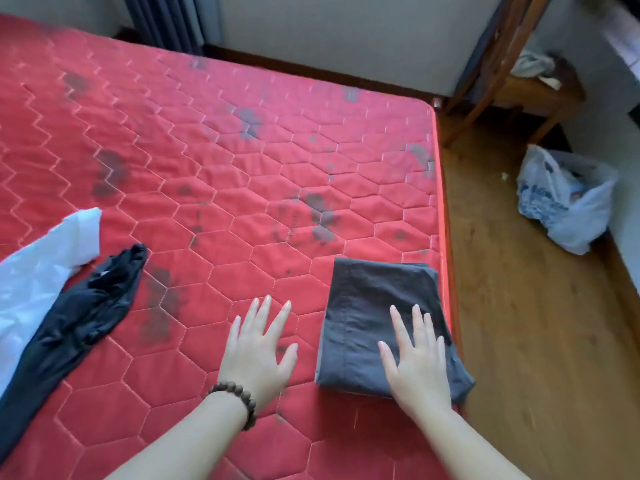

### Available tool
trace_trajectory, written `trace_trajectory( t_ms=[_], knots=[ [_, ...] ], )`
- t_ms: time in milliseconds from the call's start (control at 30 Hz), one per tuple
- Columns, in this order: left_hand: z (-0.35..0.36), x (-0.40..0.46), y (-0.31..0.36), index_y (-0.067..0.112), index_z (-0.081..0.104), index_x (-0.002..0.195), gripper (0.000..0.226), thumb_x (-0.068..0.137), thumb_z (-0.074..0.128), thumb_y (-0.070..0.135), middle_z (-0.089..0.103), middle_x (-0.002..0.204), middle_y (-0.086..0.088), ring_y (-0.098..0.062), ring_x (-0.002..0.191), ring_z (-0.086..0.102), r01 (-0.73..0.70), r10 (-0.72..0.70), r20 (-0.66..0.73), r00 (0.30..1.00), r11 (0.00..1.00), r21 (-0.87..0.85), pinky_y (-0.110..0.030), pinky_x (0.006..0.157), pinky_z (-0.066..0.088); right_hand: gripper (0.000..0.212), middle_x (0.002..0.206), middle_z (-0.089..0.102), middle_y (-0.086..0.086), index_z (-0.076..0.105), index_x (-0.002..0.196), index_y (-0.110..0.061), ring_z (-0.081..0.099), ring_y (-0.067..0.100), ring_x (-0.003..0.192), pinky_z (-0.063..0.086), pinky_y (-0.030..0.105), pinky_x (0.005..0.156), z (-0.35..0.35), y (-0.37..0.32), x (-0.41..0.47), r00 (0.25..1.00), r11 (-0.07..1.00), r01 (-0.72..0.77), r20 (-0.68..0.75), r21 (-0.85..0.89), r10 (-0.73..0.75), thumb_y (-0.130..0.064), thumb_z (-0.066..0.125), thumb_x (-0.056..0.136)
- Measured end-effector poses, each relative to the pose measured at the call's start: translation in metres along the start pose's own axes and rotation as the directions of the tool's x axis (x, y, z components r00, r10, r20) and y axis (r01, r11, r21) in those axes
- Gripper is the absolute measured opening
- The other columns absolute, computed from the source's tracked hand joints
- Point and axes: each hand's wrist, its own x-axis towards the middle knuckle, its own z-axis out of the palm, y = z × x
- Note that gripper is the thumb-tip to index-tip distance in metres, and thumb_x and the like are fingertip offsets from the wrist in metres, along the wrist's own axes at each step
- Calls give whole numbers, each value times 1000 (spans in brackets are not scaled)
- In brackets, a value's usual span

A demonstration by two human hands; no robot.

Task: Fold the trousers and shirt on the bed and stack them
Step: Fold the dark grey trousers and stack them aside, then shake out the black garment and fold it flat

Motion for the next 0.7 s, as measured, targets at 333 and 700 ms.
trace_trajectory(
  t_ms=[333, 700],
  knots=[
    [-108, -42, -132, 43, 3, 149, 67, 91, 32, 57, -1, 161, 6, -11, 146, -12, 261, -253, -136, 958, 964, 43, -37, 118, -4, 58, 161, 0, 3, 20, 151, -34, -2, 19, 148, 4, 39, 120, -36, -188, -7, 980, 974, 199, -6, 110, -200, -44, 41, 98],
    [-131, -65, -360, 38, -1, 150, 70, 90, 31, 56, -5, 161, 2, -15, 146, -15, 291, -286, -68, 956, 954, 78, -40, 116, -10, 55, 161, -5, 2, 24, 149, -33, -5, 18, 148, 3, 38, 120, 94, -393, -47, 969, 974, 217, 106, 62, -223, -44, 40, 98]
  ],
)
